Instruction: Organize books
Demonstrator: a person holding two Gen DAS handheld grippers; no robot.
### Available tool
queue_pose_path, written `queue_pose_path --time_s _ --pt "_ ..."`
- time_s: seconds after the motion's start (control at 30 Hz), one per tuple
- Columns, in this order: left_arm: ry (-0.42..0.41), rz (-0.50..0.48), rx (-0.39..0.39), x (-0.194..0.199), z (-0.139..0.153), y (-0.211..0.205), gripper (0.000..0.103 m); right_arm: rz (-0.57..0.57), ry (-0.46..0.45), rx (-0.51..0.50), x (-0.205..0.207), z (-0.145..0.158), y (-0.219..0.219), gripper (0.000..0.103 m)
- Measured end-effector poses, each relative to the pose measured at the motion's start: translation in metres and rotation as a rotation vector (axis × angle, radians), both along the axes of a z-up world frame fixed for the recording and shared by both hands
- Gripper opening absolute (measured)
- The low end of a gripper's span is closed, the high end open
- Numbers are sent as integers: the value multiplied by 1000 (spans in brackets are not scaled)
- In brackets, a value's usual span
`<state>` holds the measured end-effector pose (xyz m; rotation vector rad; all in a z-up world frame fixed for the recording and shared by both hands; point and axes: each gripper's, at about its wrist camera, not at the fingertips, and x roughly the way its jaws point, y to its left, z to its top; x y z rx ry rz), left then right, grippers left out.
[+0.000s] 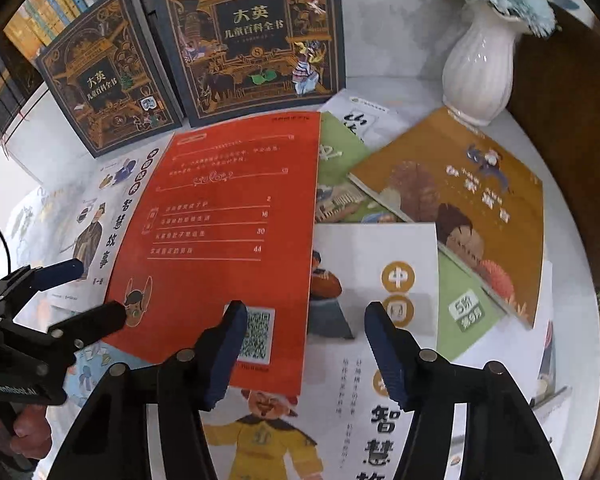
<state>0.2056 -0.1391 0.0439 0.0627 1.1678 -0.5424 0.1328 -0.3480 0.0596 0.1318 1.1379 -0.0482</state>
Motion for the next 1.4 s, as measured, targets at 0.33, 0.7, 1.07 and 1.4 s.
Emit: queue_pose_path --time_s 0.33,0.7,1.07,1.4 --pt "4 -48 12 -2 -9 -11 102 80 3 8 5 -3 25 56" --pt "4 -91 -3 -11 -8 -20 102 74 -35 194 -4 12 10 56" --pt "74 -24 -135 5 -6 8 102 10 -71 457 5 15 -8 55" --pt "56 -81 -123 -5 -3 -5 102 97 -55 582 0 14 0 30"
